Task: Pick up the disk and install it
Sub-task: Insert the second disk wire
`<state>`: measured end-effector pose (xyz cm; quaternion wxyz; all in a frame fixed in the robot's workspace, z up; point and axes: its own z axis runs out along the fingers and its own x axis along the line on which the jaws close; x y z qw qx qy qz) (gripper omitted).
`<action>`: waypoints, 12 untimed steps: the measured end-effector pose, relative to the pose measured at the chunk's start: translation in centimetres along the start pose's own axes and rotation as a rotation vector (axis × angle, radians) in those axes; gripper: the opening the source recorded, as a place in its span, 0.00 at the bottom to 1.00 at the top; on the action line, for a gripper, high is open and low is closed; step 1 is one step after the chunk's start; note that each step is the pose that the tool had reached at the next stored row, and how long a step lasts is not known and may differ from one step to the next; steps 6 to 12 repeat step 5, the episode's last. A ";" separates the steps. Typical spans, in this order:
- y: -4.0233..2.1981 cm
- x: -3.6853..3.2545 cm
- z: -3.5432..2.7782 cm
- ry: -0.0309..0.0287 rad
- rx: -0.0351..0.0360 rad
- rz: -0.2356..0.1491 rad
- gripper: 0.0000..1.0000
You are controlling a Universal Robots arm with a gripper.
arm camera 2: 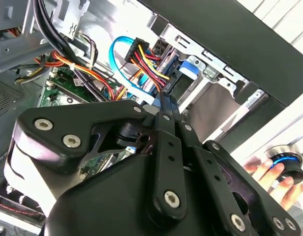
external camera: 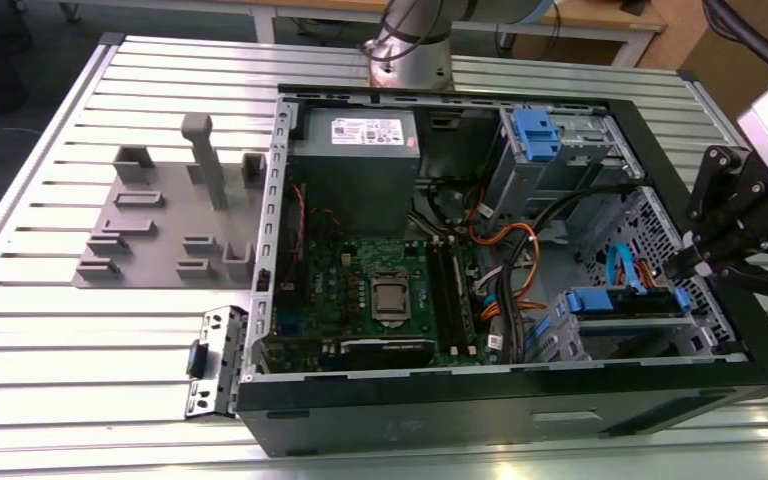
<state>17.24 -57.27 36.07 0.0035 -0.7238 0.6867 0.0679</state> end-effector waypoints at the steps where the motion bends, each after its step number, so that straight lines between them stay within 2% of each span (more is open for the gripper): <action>1: 0.00 0.00 0.00 0.0000 0.0000 0.000 0.10; 12: 0.00 0.00 -0.04 0.0003 0.0000 0.000 0.10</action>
